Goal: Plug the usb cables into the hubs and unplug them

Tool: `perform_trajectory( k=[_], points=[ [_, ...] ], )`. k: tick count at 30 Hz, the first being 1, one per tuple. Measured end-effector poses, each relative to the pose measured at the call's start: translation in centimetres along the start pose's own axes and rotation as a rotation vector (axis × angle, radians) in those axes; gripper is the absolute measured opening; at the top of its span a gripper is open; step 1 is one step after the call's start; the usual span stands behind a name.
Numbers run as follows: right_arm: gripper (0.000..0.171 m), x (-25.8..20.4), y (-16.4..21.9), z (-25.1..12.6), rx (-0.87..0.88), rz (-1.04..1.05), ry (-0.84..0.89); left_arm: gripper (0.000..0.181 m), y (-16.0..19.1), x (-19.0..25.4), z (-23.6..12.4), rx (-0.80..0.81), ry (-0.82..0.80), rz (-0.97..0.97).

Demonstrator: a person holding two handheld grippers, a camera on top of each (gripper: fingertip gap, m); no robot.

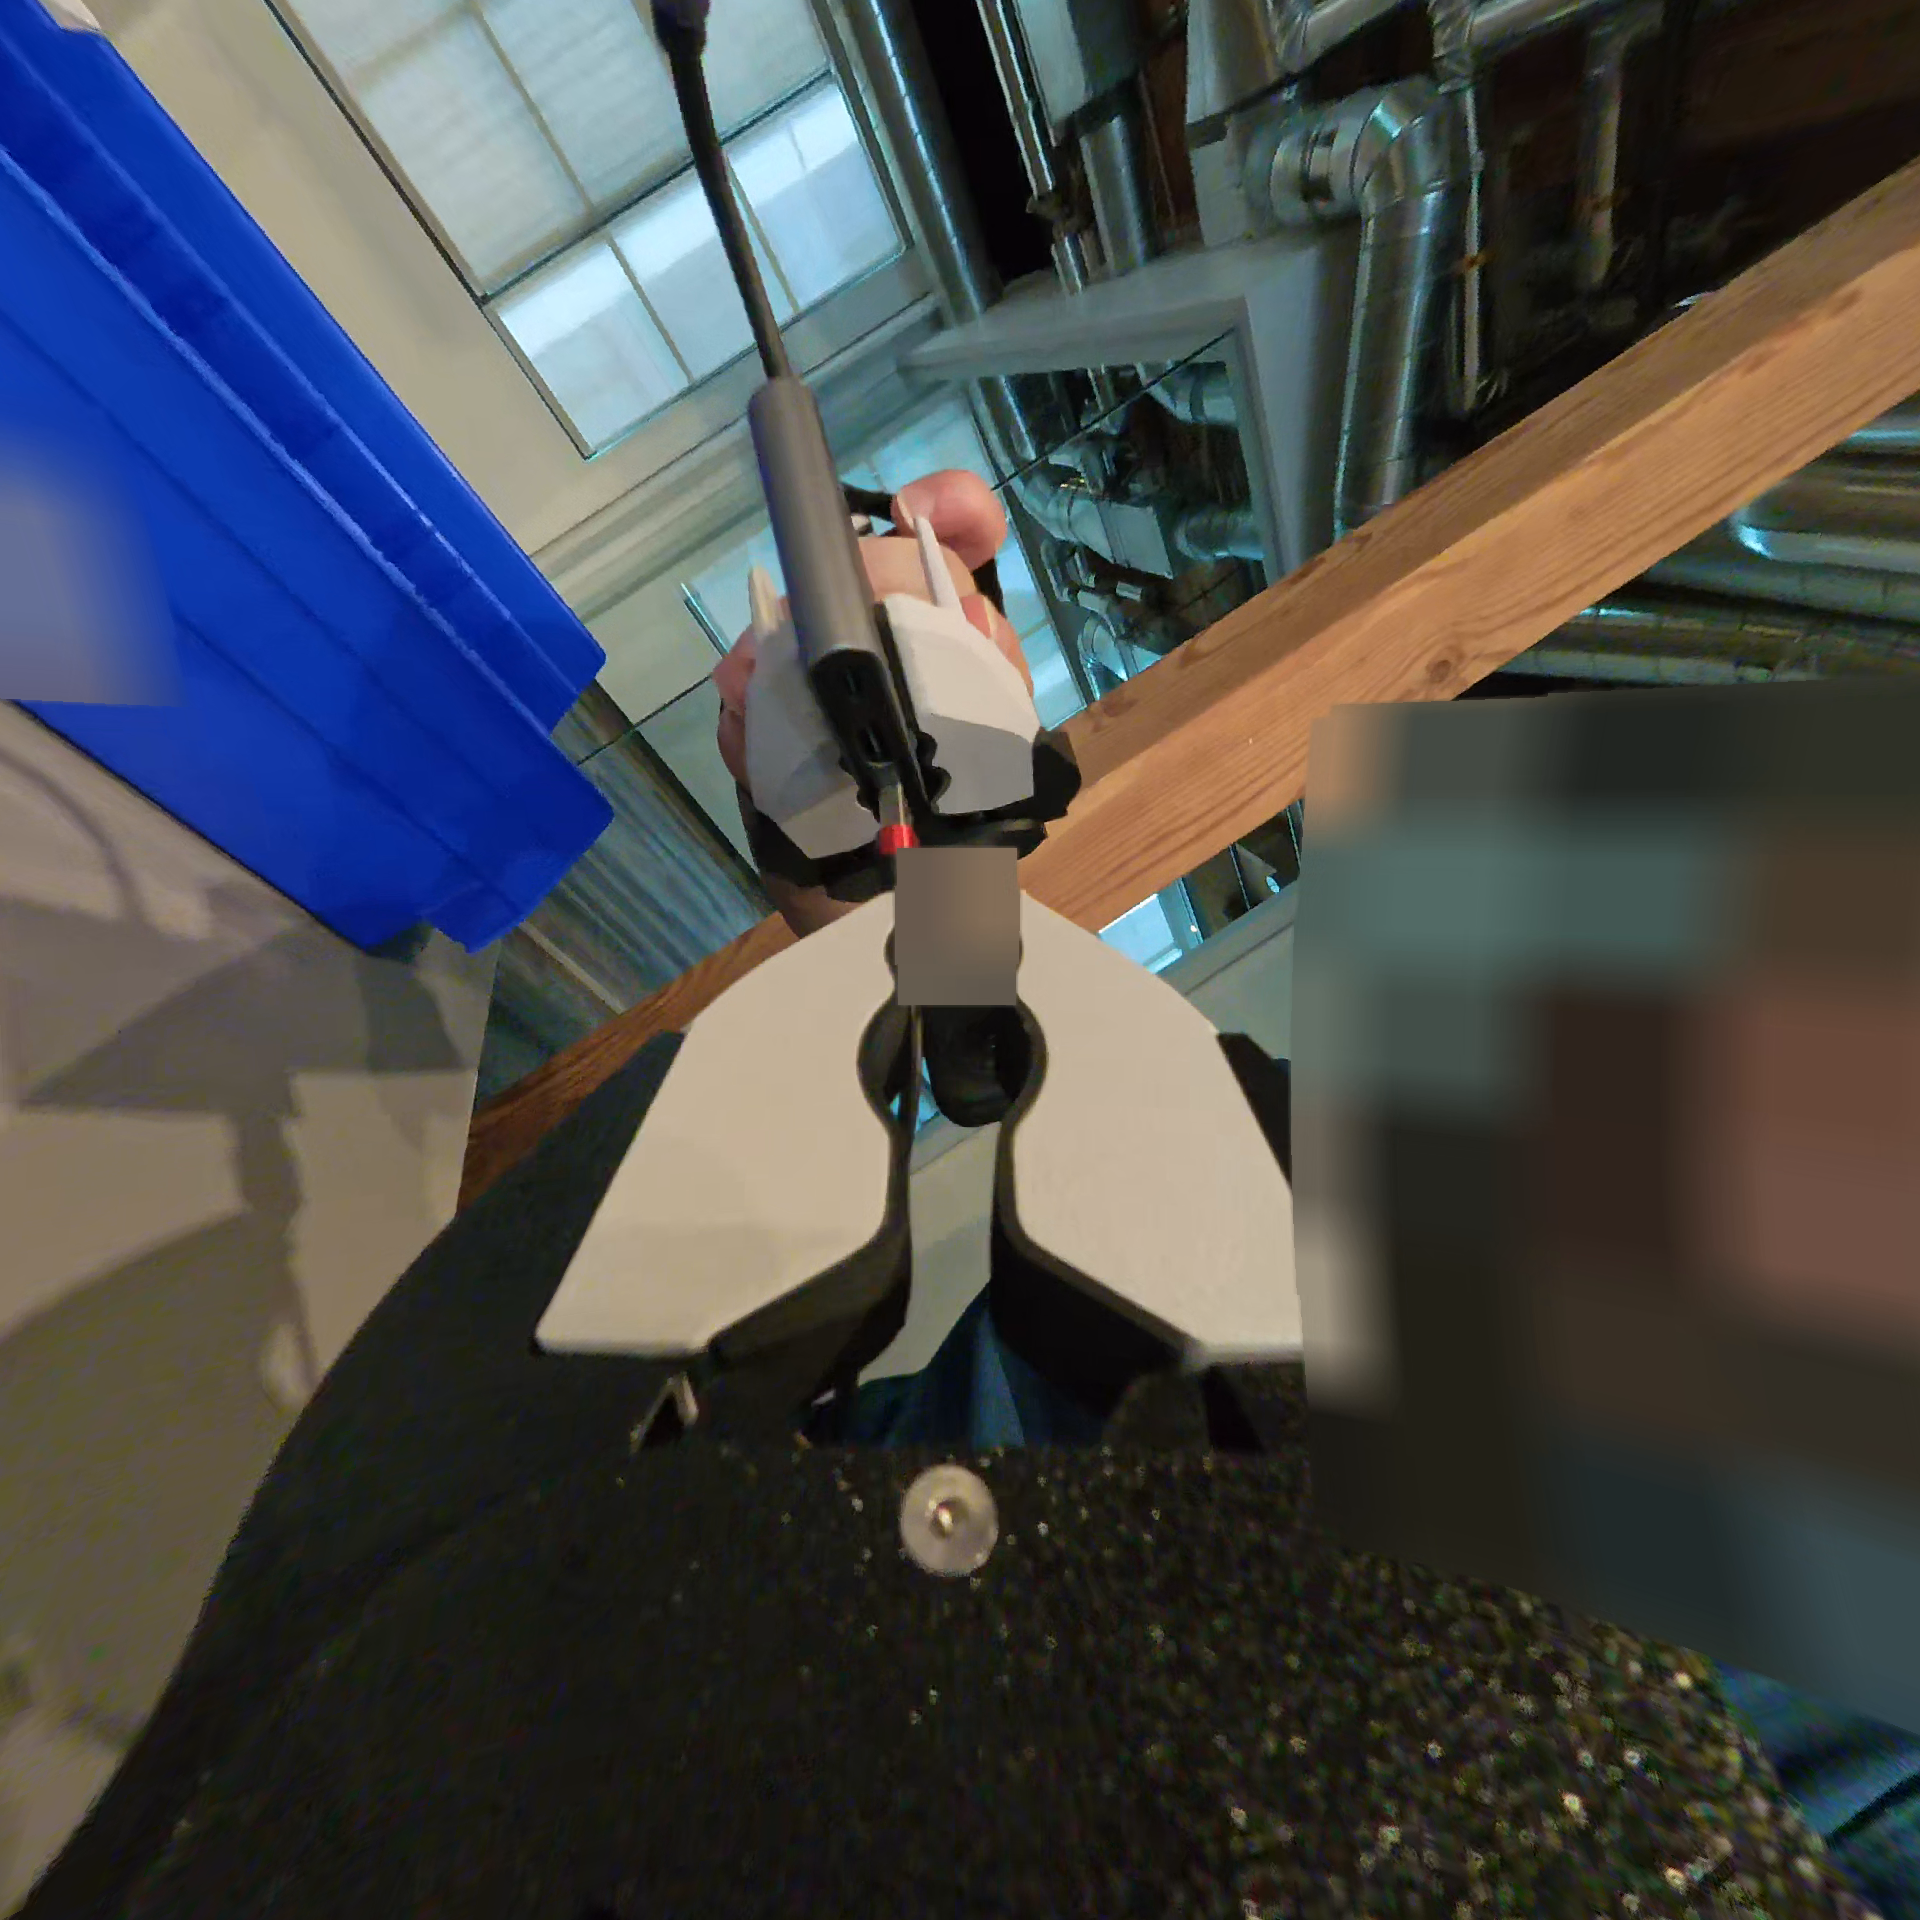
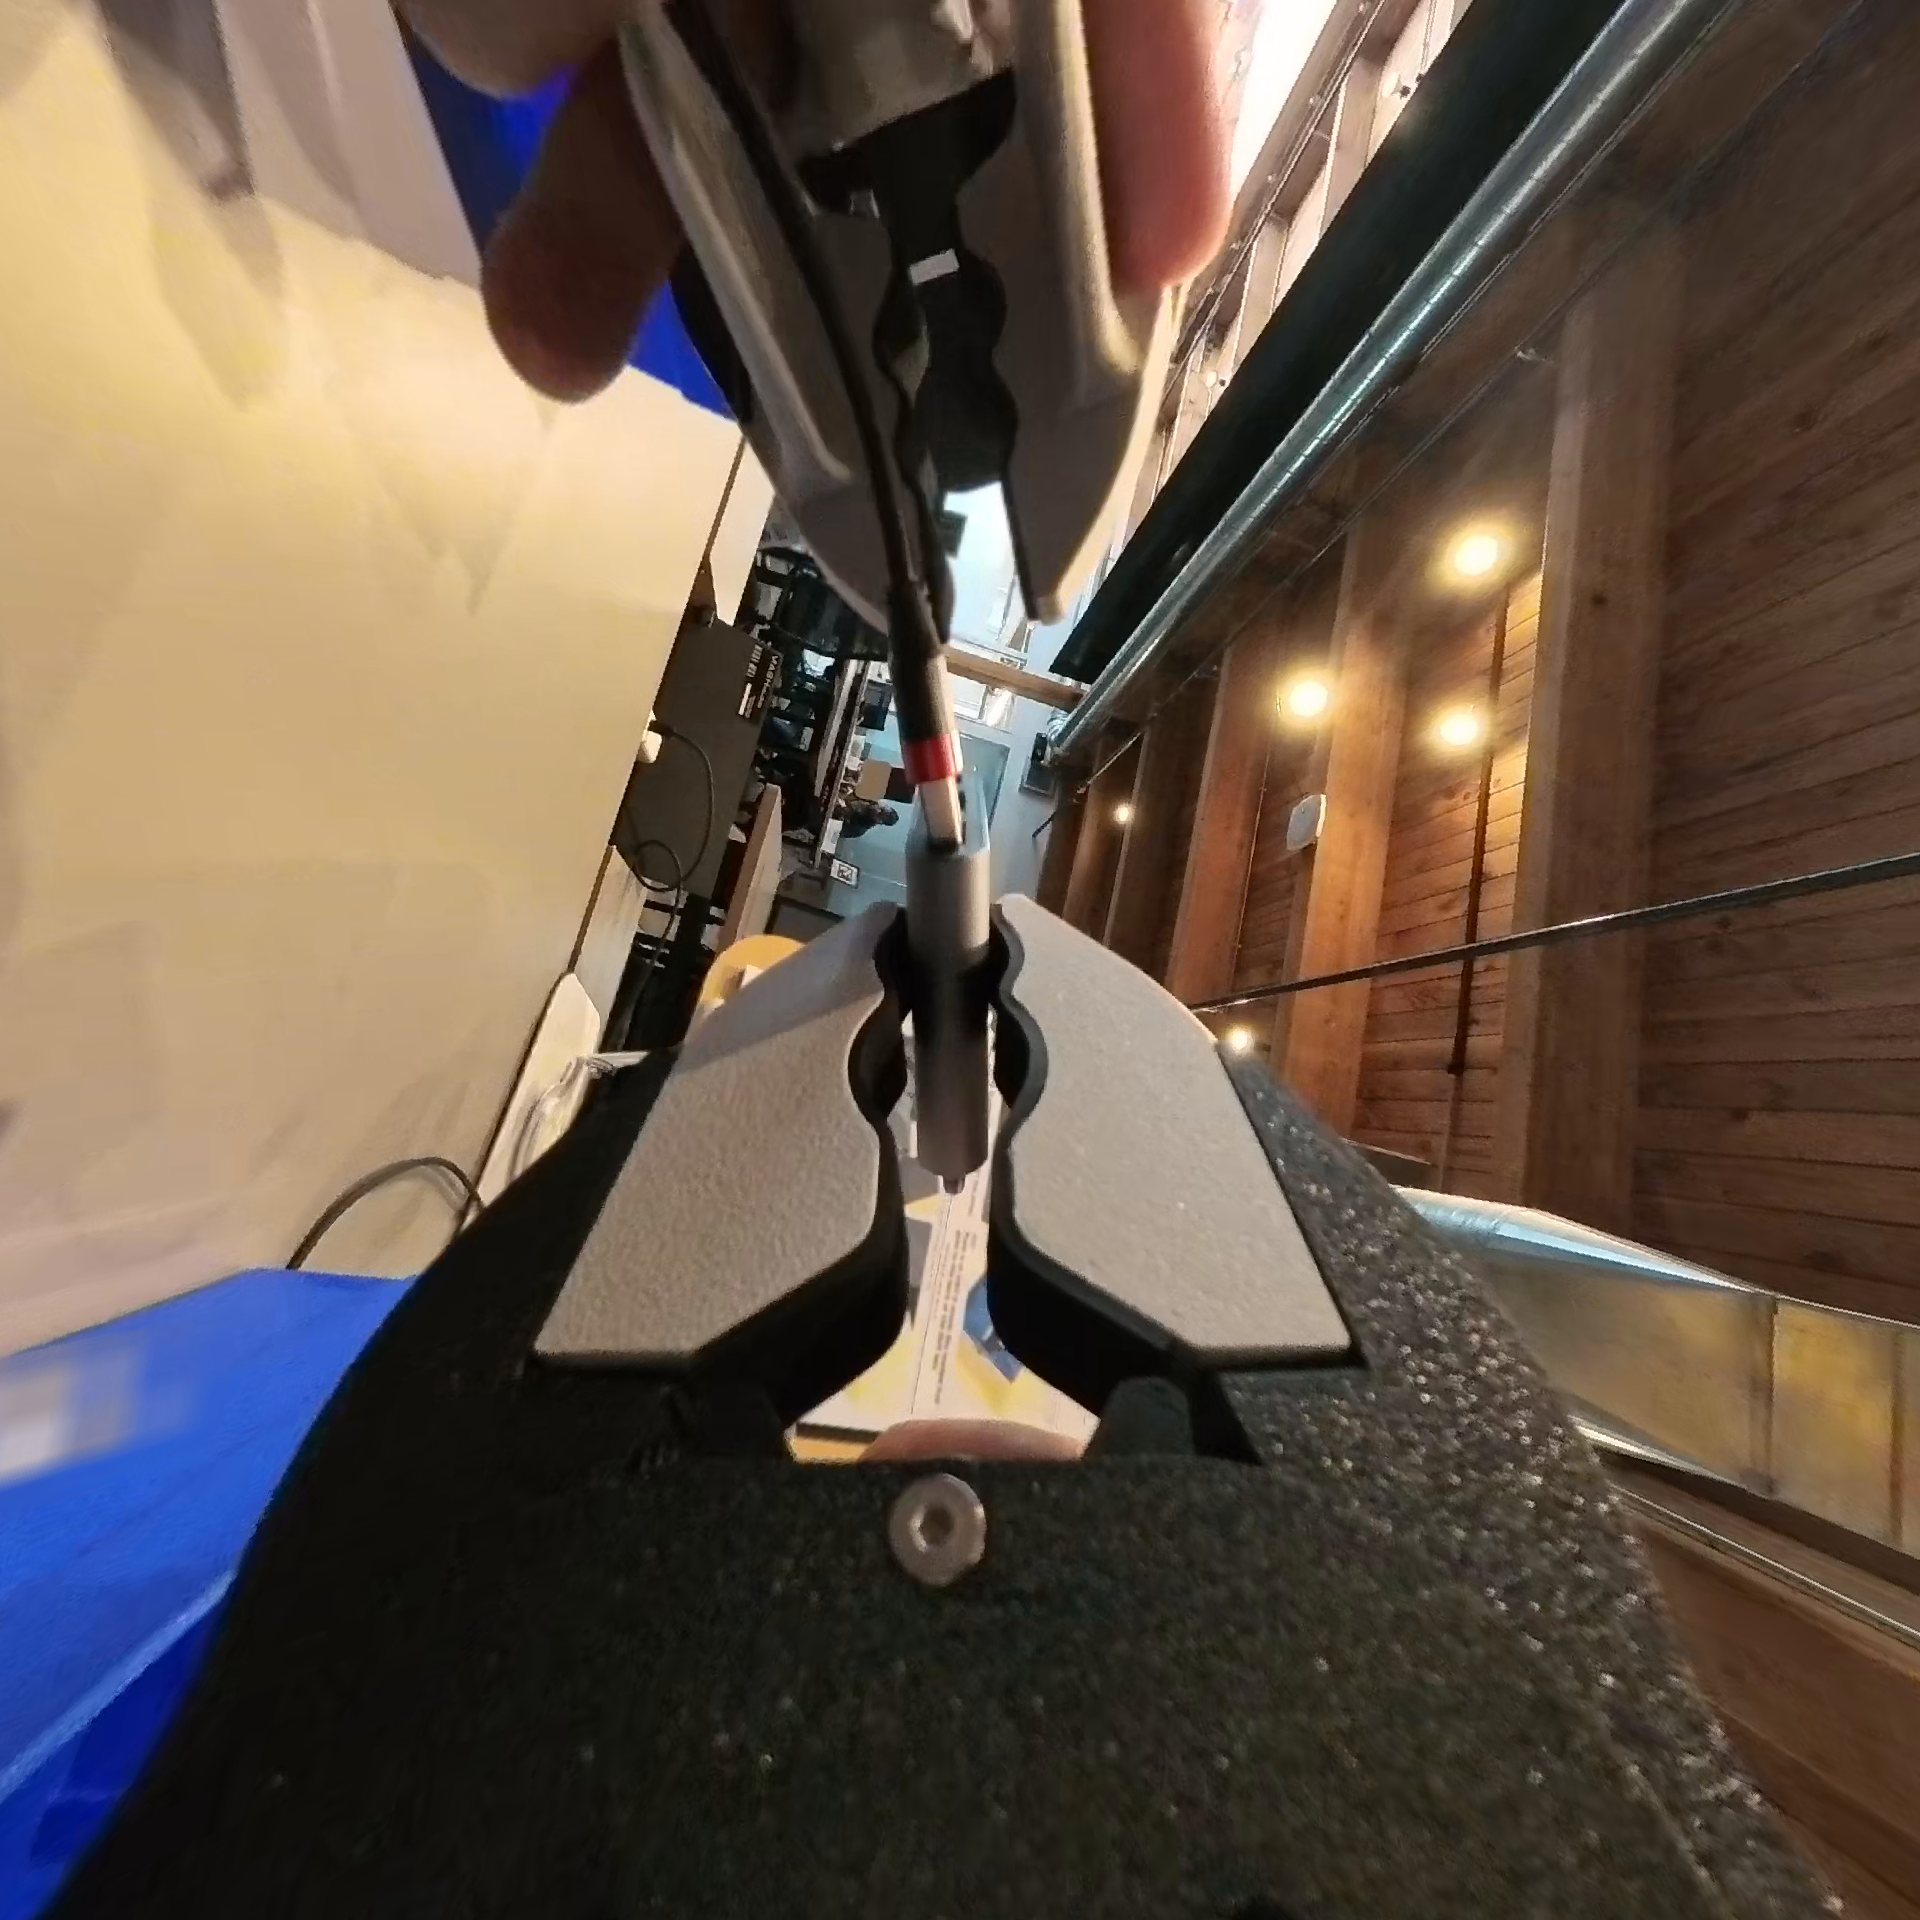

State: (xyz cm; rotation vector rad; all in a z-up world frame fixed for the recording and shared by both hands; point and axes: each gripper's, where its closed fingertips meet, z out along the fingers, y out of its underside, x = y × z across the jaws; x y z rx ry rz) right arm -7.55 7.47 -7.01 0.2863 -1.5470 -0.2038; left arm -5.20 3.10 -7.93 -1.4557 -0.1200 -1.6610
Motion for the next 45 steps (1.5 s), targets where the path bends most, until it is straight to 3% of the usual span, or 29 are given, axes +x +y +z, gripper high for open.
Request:
perform_trajectory(
  k=[7, 14, 21, 45],
  points=[
    [0.011, 0.3, -0.2, -0.2, 0.014, 0.017, 0.002, 0.028, 0.3, -0.7, -0.5, -0.045, -0.039, 0.011],
    [0.011, 0.6, -0.8, -0.3, 0.03, 0.014, 0.017, 0.03, 1.5, 0.1, 0.3, -0.133, 0.019, 0.011],
    [0.011, 0.8, -1.2, -0.5, 0.039, 0.019, 0.02, 0.007, 1.8, 0.2, 0.7, -0.138, 0.056, -0.011],
    [0.011, 0.3, -1.3, -0.7, -0.045, -0.123, 0.01, 0.006, 2.1, -0.3, 0.7, -0.087, -0.104, -0.043]
  ],
)
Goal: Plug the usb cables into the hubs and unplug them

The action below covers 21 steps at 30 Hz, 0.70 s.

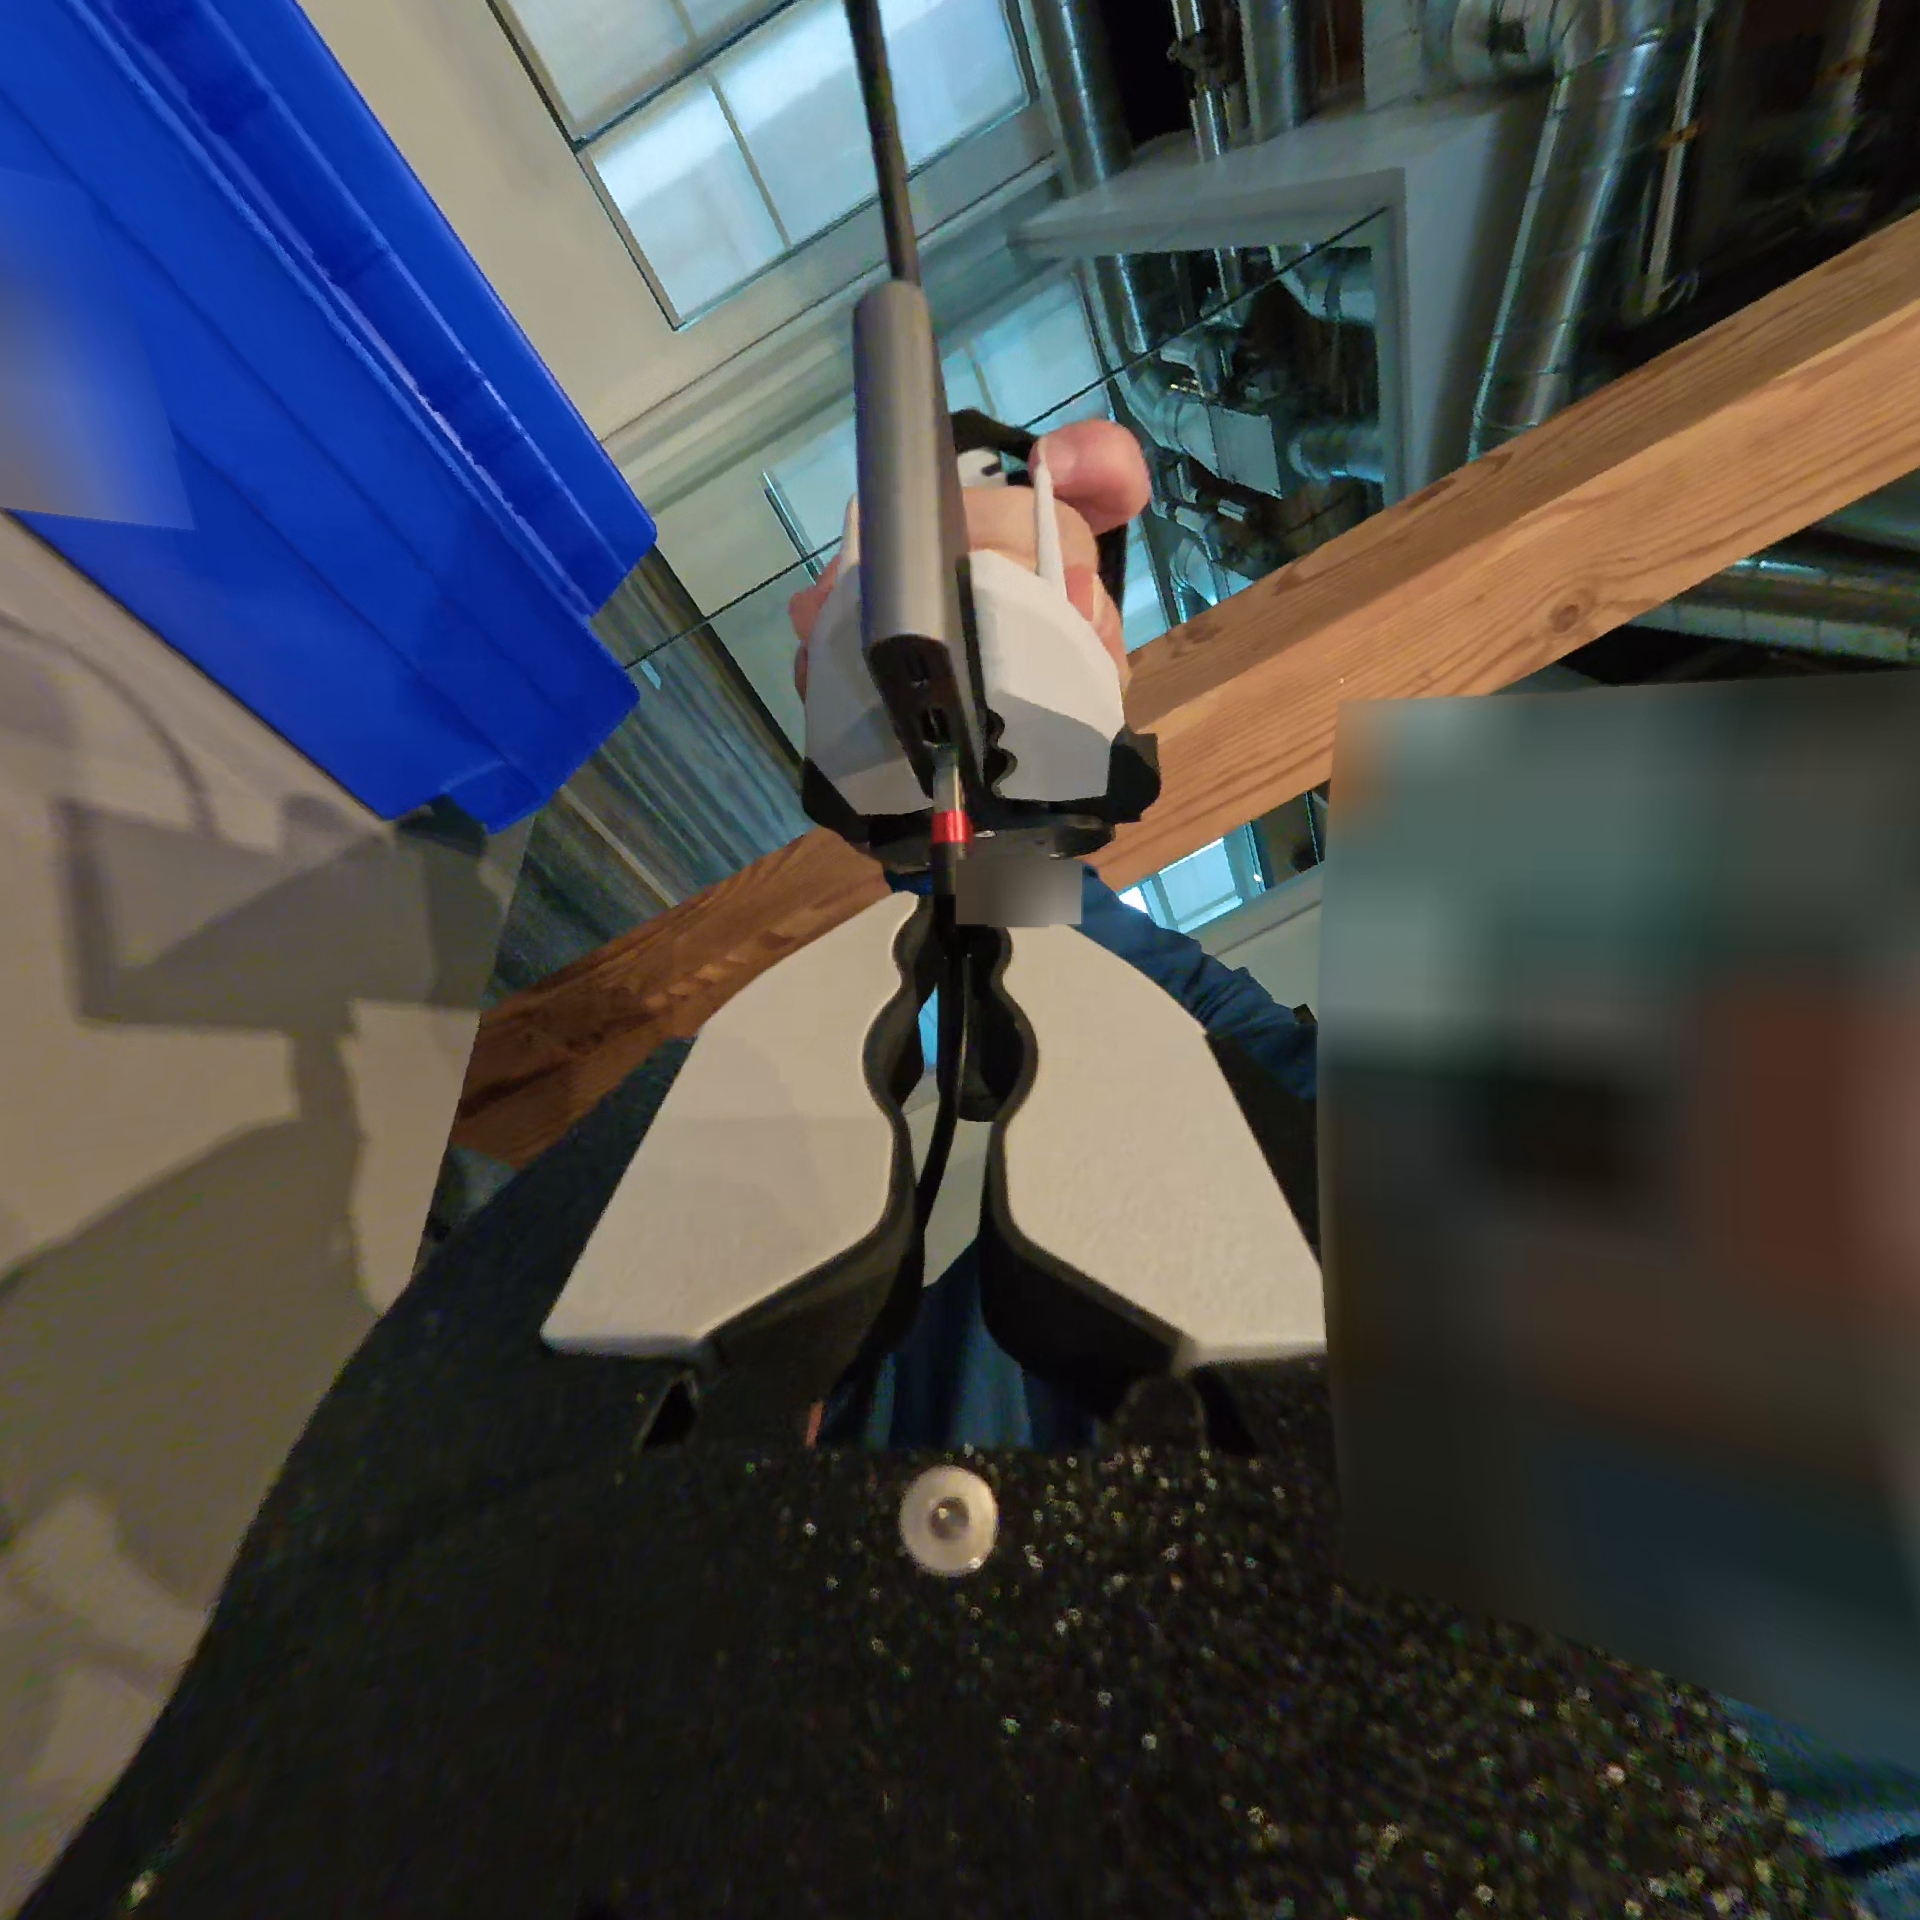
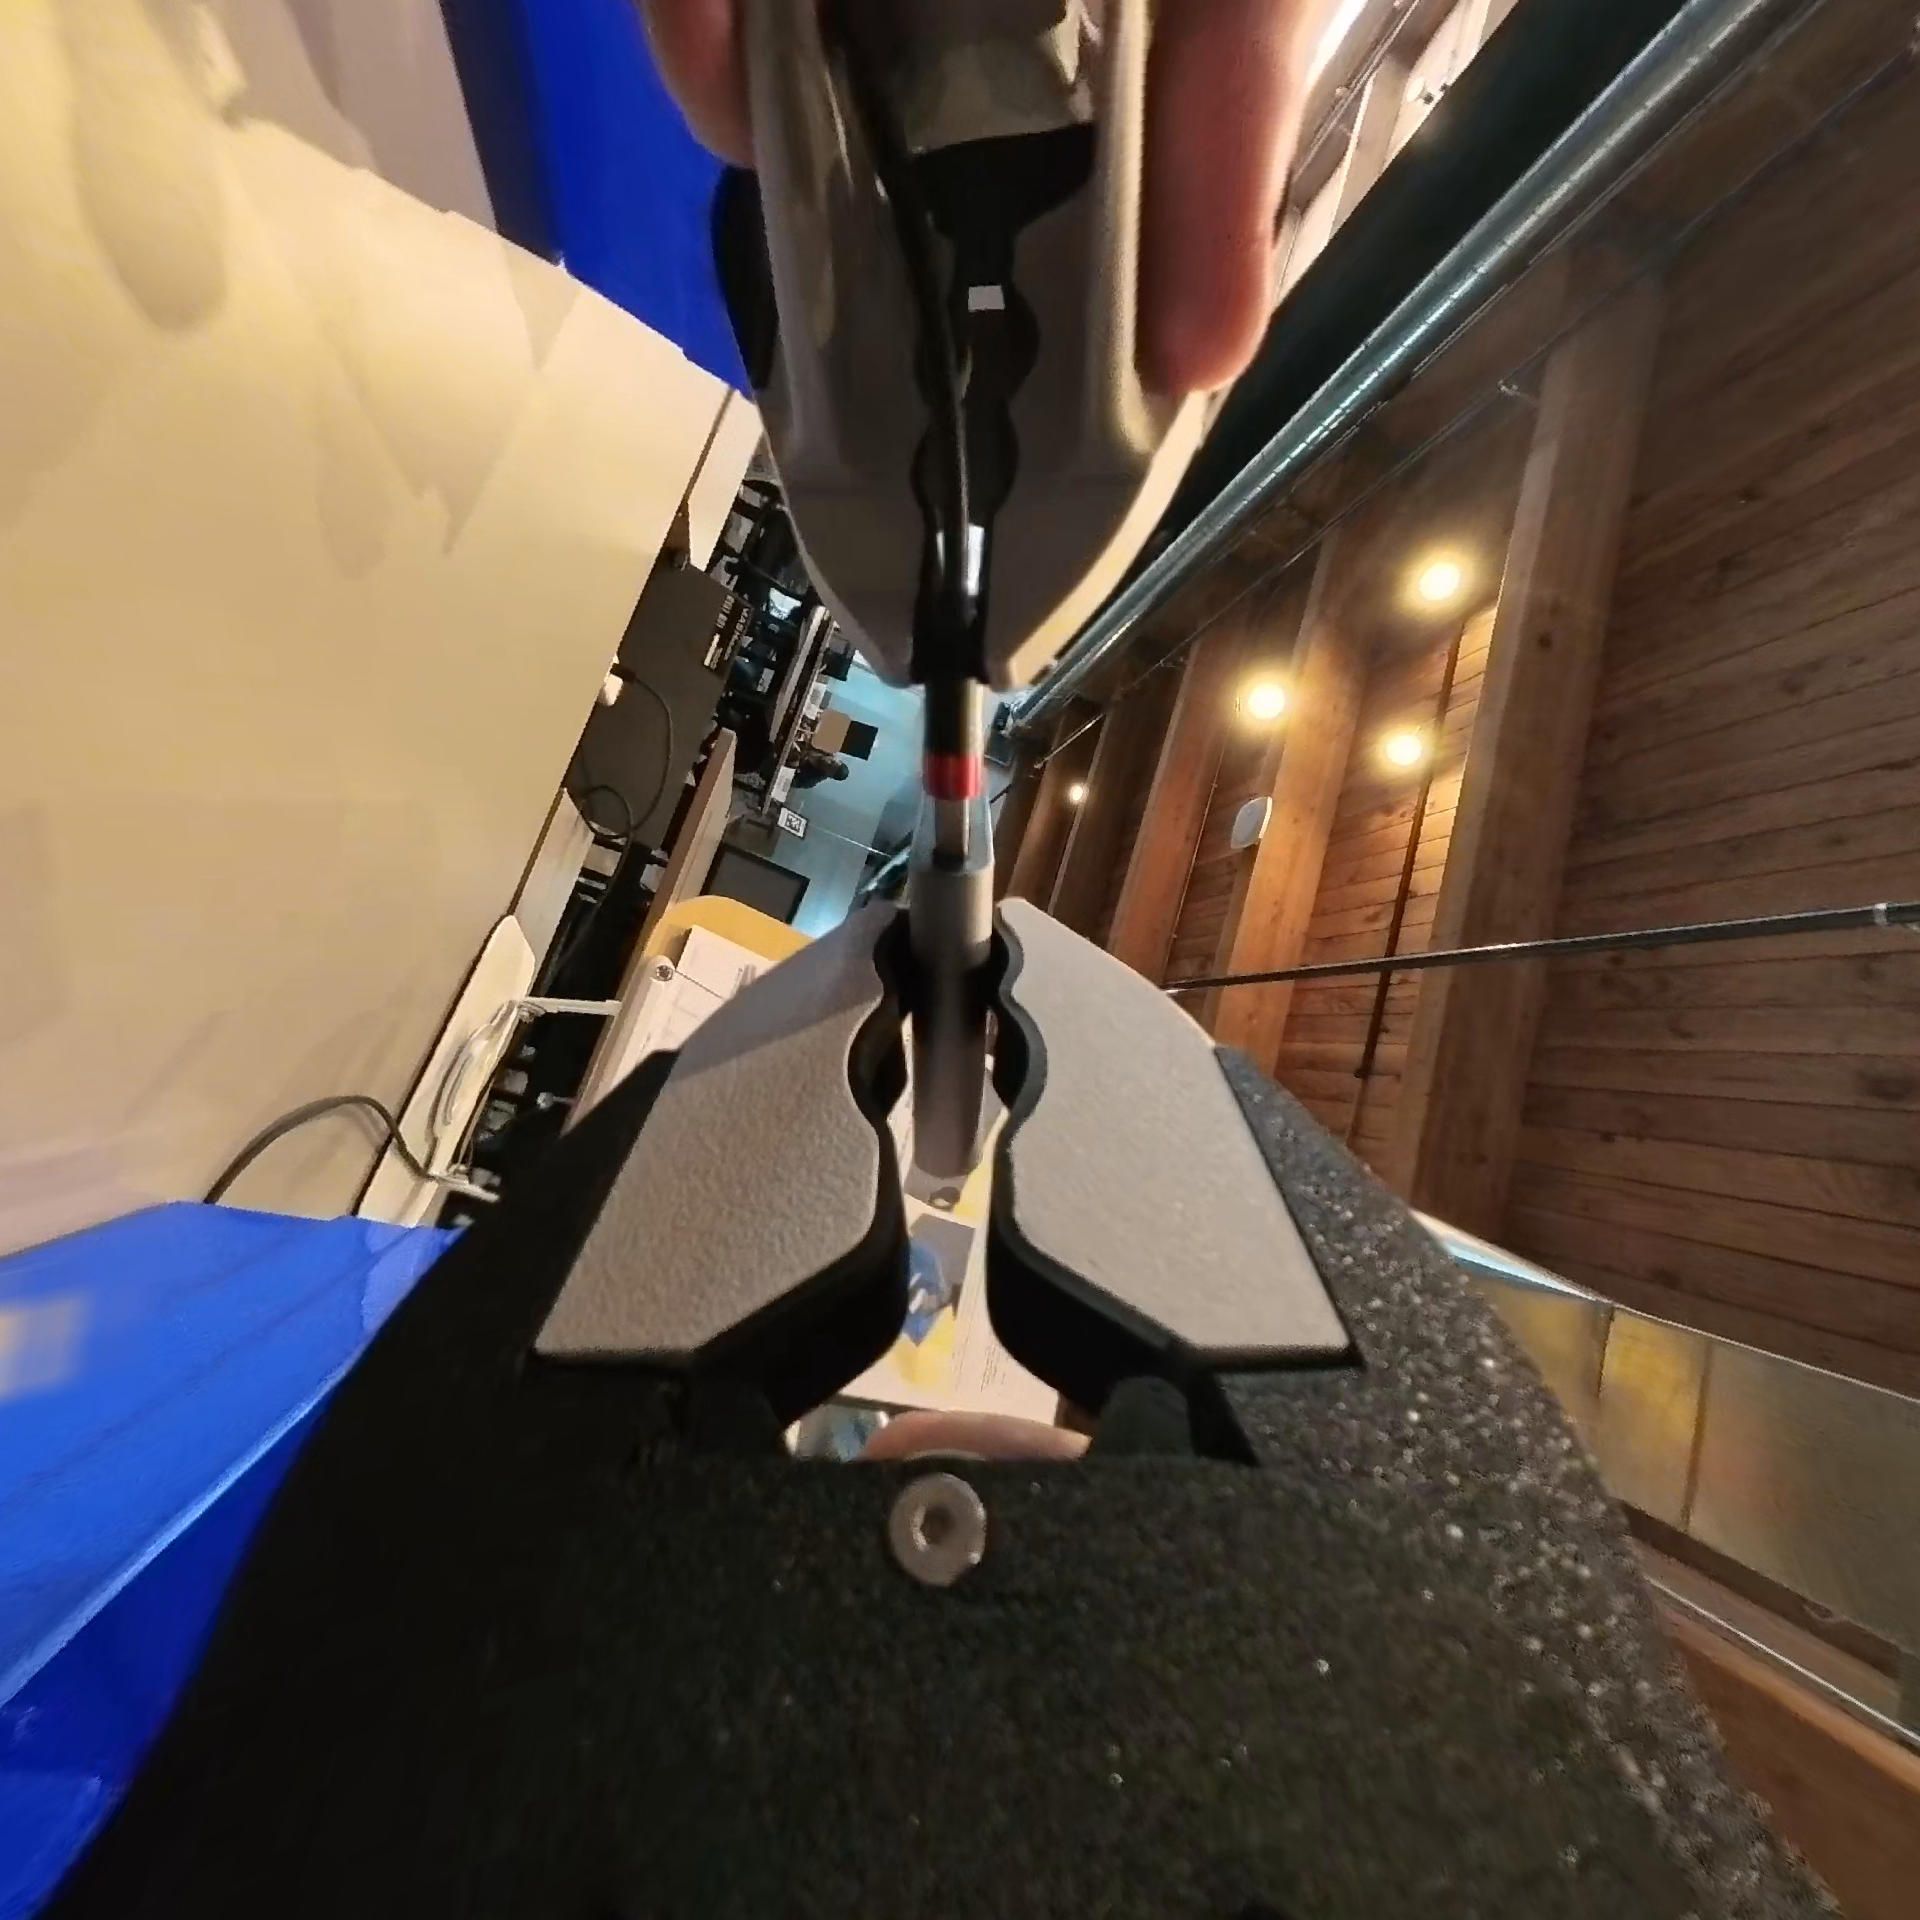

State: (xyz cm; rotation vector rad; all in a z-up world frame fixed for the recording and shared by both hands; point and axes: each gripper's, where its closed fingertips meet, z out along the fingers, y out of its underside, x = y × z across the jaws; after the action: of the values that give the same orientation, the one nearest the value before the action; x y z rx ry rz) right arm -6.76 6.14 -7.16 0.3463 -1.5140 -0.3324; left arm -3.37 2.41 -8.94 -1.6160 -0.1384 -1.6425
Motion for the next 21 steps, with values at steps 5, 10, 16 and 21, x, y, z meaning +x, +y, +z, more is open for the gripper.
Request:
perform_trajectory(
  k=[5, 10, 16, 21],
  points=[
    [0.01, 0.3, -0.5, 0.4, -0.006, 0.006, -0.002, 0.006, -0.3, 0.2, 0.3, 0.005, 0.011, 0.005],
    [0.011, 0.1, -0.6, 0.8, -0.022, 0.03, -0.007, 0.006, -0.2, 0.2, 0.6, 0.014, 0.021, 0.006],
    [0.011, -0.4, -0.1, 1.2, -0.02, 0.059, -0.029, 0.006, -0.8, -0.2, 0.8, 0.049, 0.006, 0.029],
    [0.011, -1.4, 0.4, 1.7, -0.016, 0.107, -0.073, 0.015, -1.6, -1.0, 0.6, 0.087, -0.066, 0.079]
  ],
)
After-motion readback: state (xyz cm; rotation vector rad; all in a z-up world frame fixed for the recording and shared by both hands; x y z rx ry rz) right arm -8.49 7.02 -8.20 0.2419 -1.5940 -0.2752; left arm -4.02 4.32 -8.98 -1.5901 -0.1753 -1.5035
